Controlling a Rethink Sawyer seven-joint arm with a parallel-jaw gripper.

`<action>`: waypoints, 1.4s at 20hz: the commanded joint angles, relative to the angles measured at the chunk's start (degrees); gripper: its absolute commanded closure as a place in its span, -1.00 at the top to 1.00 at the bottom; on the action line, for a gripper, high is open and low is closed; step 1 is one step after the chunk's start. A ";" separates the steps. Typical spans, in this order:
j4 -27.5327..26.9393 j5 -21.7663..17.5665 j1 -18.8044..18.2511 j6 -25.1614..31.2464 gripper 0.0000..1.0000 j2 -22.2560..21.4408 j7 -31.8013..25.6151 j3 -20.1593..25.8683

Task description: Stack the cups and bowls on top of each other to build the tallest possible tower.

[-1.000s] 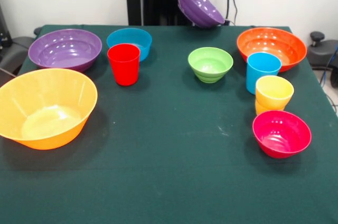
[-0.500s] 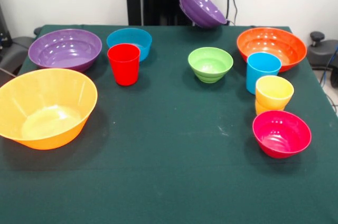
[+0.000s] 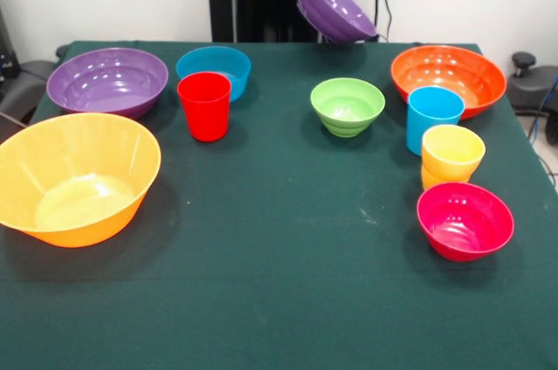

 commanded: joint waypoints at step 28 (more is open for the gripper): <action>1.91 0.05 -4.90 19.61 -1.00 -14.26 5.21 11.40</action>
